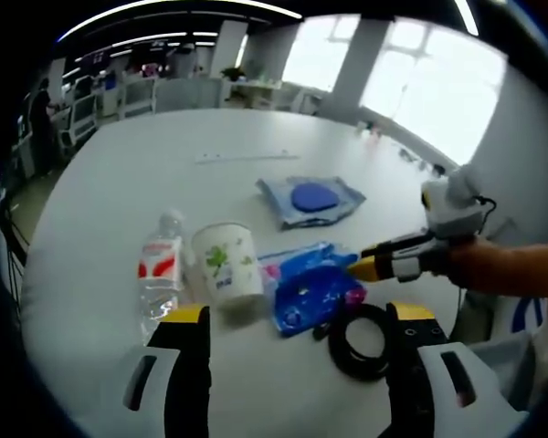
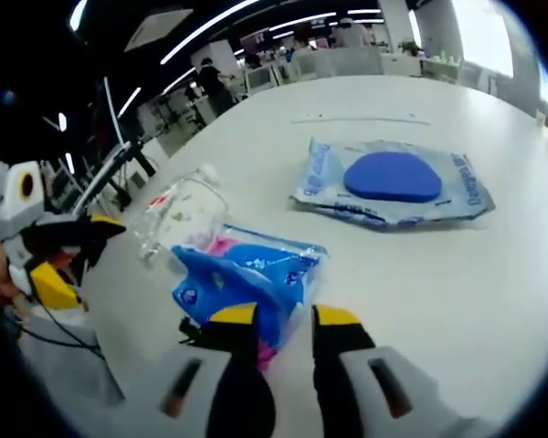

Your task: Arrange the tabletop items into an orderly group along one side of the table until the central work area is clear of visible clutter.

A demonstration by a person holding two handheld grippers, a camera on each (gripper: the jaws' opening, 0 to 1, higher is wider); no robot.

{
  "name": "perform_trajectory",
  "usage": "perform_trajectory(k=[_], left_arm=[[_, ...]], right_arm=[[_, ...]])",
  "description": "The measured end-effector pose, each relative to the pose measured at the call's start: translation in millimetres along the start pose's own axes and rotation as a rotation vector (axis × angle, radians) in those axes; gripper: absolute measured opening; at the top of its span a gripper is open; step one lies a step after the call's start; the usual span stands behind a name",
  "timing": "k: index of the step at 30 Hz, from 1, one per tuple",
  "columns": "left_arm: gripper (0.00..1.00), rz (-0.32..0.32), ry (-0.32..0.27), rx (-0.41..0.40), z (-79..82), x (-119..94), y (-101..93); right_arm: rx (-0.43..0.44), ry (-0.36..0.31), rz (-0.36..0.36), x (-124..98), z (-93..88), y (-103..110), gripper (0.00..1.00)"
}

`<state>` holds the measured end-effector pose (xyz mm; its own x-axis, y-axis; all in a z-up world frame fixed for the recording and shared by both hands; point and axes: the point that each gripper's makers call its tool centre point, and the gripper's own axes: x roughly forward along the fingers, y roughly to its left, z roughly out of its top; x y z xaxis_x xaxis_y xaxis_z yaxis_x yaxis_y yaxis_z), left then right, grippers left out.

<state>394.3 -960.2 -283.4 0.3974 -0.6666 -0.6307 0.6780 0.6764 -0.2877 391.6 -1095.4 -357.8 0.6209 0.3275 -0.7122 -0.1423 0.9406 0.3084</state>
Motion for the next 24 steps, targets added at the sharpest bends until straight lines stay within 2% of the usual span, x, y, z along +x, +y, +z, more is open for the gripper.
perform_trajectory(k=[8,17,24], left_arm=[[0.75,-0.002,0.008,-0.002,-2.6,3.7,1.6],[0.74,-0.008,0.025,0.000,-7.4,7.6,-1.4],[0.65,0.000,0.046,0.007,-13.4,11.6,-1.4]], right_arm=[[-0.001,0.017,-0.006,2.0,-4.6,-0.8,0.10],[0.004,0.017,-0.002,1.7,-6.4,-1.7,0.07],[0.000,0.019,0.000,1.2,-7.2,-1.1,0.05]])
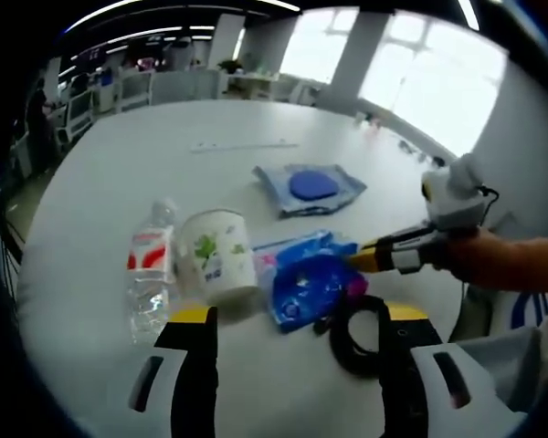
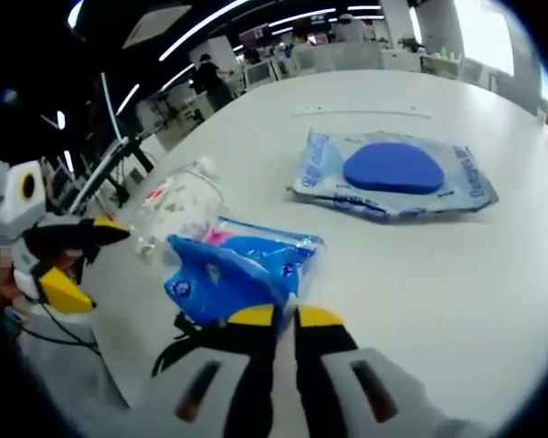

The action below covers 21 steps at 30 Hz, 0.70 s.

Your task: Arrange the tabletop items into an orderly group along one side of the table until the central work area is clear of visible clutter.

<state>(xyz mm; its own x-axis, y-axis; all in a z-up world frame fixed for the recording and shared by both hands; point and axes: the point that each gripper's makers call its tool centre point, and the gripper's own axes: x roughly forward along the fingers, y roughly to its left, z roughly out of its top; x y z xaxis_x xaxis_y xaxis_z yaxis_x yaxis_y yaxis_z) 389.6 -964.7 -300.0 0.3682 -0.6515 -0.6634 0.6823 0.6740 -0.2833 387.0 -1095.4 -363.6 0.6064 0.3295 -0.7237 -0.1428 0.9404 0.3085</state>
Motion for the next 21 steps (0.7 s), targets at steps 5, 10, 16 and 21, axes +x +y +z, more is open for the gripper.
perform_trajectory(k=[5,10,16,21], left_arm=[[0.57,0.015,0.015,-0.015,-3.6,6.9,2.8],[0.40,0.033,0.031,-0.041,-9.0,17.4,9.1],[0.20,0.059,0.049,-0.057,-12.8,27.7,16.9],[0.15,0.070,0.054,-0.065,-12.8,35.9,20.0]], right_arm=[[-0.006,0.001,-0.003,-0.2,-0.9,-1.0,0.04],[-0.001,-0.003,-0.001,-0.6,-0.7,-0.6,0.04],[0.002,-0.004,0.000,-0.7,-0.8,-0.4,0.04],[0.005,-0.005,0.003,-0.5,-1.1,-0.6,0.04]])
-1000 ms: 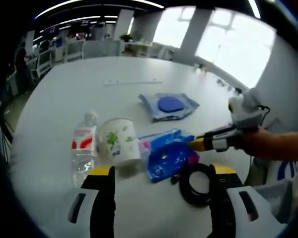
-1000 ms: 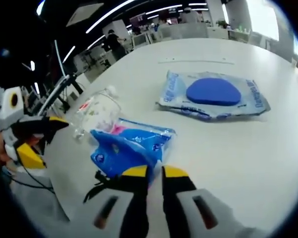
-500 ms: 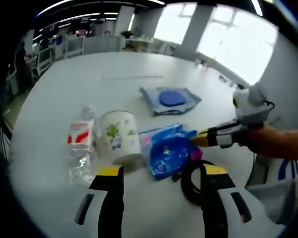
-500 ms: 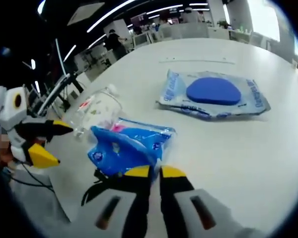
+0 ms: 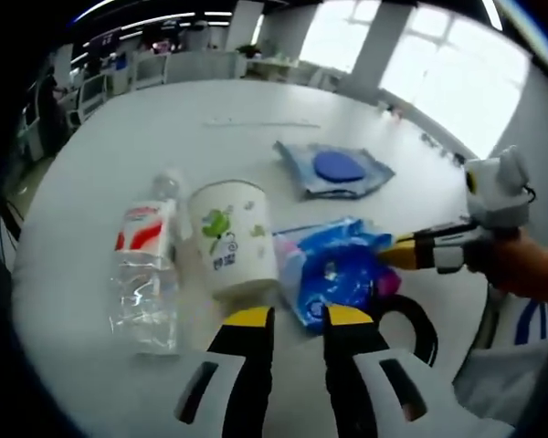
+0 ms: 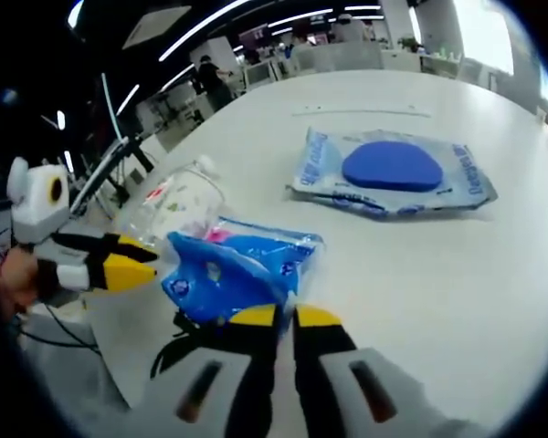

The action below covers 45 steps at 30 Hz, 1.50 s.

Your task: Arrange the tabletop items into an orderly group along one side of the table until the central work area is clear of visible clutter.

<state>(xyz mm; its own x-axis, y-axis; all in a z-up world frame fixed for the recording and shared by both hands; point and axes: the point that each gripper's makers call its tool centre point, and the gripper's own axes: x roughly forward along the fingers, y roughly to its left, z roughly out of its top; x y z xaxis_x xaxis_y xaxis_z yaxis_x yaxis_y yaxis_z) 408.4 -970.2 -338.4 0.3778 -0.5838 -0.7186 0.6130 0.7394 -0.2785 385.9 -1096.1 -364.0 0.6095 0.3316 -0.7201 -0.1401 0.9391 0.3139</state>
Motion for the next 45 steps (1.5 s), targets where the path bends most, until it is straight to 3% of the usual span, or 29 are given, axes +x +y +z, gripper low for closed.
perform_trajectory(k=[19,45], left_arm=[[0.00,0.022,0.037,0.031,-8.3,17.2,2.1],[0.00,0.016,0.027,0.070,-5.5,16.8,-2.9]], right_arm=[[0.002,0.000,0.003,0.8,-2.0,0.2,0.02],[-0.016,-0.008,0.005,-4.1,-1.0,0.3,0.00]])
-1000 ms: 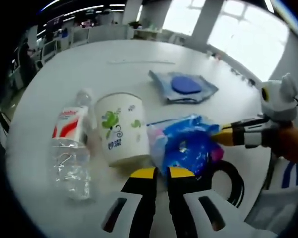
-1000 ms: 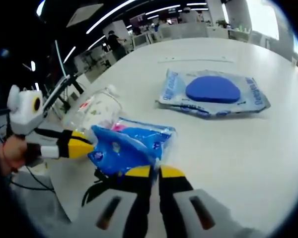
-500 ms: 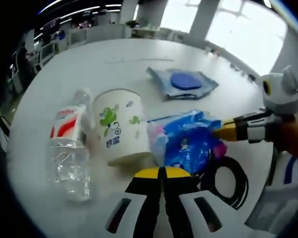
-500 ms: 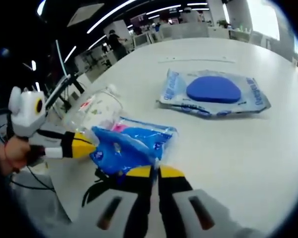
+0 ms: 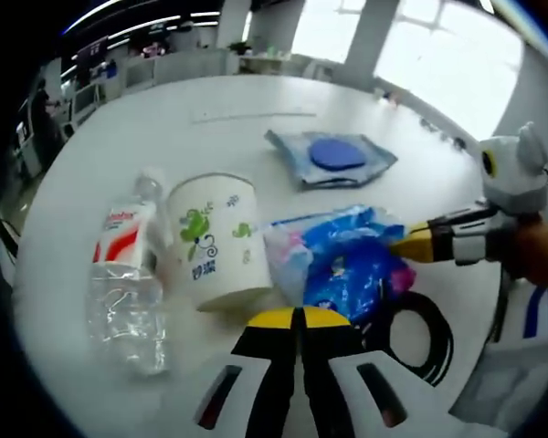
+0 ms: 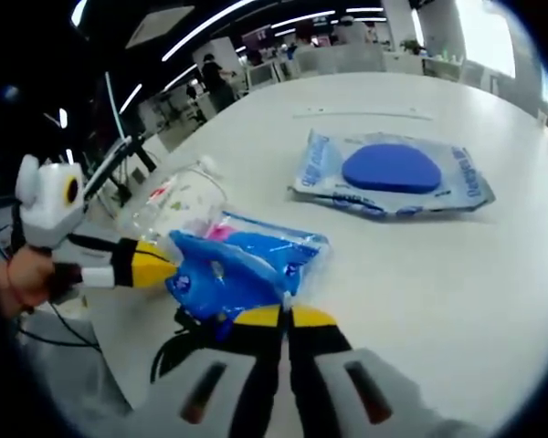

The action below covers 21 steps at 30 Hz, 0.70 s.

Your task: Arrange the tabletop items into an orderly group along one side of the table until the central work area is clear of visible clutter.

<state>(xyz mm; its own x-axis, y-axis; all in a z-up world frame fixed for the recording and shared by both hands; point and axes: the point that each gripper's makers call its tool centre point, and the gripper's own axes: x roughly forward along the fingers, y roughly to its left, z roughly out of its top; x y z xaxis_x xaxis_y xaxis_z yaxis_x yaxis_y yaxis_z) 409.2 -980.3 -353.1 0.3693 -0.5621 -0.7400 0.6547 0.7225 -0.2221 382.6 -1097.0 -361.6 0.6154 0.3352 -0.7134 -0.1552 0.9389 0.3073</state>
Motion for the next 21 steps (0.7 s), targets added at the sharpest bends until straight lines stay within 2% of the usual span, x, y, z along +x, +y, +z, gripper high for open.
perform_trajectory(k=[21], left_arm=[[0.00,-0.011,-0.023,0.003,10.9,-6.1,-6.5]], right_arm=[[-0.005,-0.031,-0.002,-10.2,11.5,0.1,0.00]])
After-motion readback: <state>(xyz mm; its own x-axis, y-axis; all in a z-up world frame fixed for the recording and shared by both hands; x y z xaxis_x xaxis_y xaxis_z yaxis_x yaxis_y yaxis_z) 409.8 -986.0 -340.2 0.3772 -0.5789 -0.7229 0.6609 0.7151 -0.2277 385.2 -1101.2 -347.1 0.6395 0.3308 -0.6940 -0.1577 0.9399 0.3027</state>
